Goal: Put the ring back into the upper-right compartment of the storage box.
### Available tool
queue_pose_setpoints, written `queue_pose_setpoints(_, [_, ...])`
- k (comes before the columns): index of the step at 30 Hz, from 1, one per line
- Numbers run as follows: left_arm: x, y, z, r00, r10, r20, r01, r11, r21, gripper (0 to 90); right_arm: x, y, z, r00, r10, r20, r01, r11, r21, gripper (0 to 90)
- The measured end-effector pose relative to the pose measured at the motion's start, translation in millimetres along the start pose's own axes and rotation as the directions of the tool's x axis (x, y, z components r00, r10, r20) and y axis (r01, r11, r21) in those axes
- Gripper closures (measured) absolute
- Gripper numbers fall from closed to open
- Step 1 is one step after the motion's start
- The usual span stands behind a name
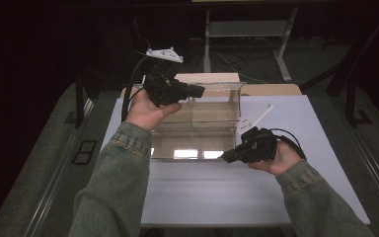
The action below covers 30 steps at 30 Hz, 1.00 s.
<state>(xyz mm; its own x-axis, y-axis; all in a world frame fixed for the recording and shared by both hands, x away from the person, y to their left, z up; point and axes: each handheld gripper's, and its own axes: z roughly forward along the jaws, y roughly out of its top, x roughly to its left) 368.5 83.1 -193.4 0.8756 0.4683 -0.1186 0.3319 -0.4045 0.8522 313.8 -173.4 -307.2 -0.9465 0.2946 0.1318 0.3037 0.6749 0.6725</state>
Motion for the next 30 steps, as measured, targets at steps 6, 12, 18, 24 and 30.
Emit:
queue_pose_setpoints(6, [0.0,0.0,0.0,1.0,0.0,0.0,0.0,1.0,0.0,89.5,-2.3,3.6,-6.2,0.9999,0.006,0.012,-0.006,1.0,-0.009,87.1])
queue_pose_setpoints(12, [0.1,0.0,0.1,1.0,0.001,0.0,-0.001,1.0,-0.002,89.5,-2.9,9.6,-17.4,0.9998,0.016,0.01,-0.016,0.999,-0.029,87.1])
queue_pose_setpoints(18, [0.1,0.0,0.1,1.0,-0.001,0.001,0.001,1.0,-0.004,89.5,-4.5,18.8,-29.3,0.9994,-0.018,0.029,0.019,0.999,-0.04,87.1])
queue_pose_setpoints(24, [-0.2,-0.1,0.9,1.0,0.004,0.008,-0.004,1.0,-0.005,89.5,-5.2,26.9,-38.1,0.9987,-0.002,0.052,0.004,0.999,-0.044,87.1])
queue_pose_setpoints(30, [-0.5,0.4,1.5,1.0,0.001,0.006,-0.001,1.0,-0.006,89.5,-8.0,32.9,-46.7,0.9979,-0.011,0.063,0.014,0.998,-0.054,87.0])
